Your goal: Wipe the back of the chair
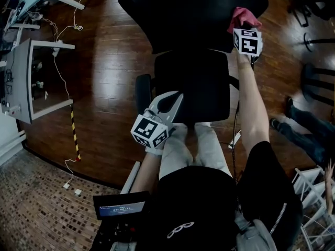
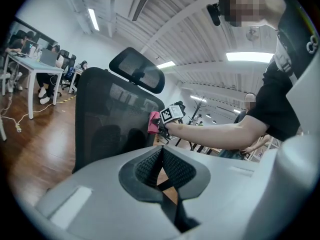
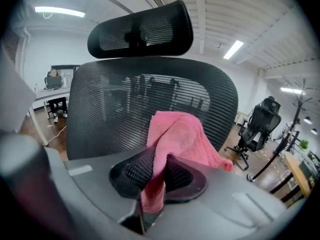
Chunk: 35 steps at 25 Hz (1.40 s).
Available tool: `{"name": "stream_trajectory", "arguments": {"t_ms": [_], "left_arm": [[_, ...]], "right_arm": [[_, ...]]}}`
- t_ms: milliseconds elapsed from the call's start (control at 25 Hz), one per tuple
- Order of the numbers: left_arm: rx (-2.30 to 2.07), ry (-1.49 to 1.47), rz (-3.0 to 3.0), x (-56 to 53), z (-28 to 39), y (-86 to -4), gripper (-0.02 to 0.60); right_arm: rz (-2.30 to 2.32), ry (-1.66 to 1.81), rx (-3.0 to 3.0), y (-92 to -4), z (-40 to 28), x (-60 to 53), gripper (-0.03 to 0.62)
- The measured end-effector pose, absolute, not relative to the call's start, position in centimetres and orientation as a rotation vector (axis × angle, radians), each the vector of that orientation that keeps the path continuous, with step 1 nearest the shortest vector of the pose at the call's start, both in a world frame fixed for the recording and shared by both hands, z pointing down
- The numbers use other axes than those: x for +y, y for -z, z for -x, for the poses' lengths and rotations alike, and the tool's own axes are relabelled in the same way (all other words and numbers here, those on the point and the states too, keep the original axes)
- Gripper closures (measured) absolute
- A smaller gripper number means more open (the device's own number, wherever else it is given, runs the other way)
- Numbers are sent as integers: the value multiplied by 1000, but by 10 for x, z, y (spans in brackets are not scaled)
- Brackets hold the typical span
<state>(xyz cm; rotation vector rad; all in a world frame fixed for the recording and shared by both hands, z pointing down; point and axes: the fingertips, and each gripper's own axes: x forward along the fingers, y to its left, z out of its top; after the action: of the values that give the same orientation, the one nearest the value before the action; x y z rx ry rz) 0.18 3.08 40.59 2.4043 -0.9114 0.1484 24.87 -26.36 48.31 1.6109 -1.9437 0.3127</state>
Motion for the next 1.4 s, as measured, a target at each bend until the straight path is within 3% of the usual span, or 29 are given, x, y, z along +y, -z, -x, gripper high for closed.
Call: {"name": "stream_trajectory", "arguments": {"t_ms": [1400], "left_arm": [[-1085, -106, -2290, 55, 121, -427, 588]], "right_arm": [[-1107, -211, -2271, -537, 94, -241, 553]]}}
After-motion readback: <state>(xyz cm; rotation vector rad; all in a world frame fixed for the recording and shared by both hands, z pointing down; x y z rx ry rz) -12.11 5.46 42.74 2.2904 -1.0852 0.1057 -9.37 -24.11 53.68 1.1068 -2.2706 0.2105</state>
